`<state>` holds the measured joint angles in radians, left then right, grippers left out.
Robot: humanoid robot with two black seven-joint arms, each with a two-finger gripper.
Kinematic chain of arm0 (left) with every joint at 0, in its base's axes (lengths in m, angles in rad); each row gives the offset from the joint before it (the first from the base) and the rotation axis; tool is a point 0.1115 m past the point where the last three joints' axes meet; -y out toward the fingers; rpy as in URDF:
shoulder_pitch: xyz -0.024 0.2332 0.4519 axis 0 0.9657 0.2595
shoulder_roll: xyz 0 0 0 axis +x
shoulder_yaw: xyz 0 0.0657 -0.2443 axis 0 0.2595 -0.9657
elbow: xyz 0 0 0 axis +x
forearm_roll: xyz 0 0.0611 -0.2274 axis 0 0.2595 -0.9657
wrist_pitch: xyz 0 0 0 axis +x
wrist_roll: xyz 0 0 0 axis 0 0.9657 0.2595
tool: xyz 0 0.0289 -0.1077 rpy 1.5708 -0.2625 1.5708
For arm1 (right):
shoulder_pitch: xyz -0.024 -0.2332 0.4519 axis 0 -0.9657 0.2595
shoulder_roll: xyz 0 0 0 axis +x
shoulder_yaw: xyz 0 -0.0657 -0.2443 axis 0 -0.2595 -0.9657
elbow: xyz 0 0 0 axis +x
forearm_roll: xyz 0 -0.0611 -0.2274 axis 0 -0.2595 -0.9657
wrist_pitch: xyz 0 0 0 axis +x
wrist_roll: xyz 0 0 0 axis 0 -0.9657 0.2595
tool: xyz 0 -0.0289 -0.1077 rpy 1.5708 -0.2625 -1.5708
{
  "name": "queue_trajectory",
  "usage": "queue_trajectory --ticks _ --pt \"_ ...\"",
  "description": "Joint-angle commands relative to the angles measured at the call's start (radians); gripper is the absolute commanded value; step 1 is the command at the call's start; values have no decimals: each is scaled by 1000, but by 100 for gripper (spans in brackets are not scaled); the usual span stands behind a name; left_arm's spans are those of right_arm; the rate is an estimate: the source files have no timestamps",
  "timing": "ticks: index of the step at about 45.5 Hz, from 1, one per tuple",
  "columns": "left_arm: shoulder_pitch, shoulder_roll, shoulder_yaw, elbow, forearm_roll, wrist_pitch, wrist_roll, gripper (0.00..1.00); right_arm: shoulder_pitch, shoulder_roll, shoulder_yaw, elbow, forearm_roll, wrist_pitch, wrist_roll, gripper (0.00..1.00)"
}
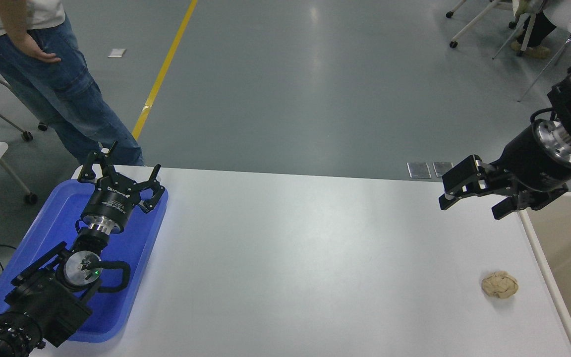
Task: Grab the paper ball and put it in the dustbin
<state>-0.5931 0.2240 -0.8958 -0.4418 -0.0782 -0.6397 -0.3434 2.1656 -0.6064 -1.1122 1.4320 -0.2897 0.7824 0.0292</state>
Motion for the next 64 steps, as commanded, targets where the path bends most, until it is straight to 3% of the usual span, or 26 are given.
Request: queue_trajectory --ticks 1,64 --pt "-1 0 0 0 0 0 0 100 2 -7 -2 1 0 0 0 100" --pt "-1 0 0 0 0 0 1 100 -50 -15 -17 -35 -32 1 0 100"
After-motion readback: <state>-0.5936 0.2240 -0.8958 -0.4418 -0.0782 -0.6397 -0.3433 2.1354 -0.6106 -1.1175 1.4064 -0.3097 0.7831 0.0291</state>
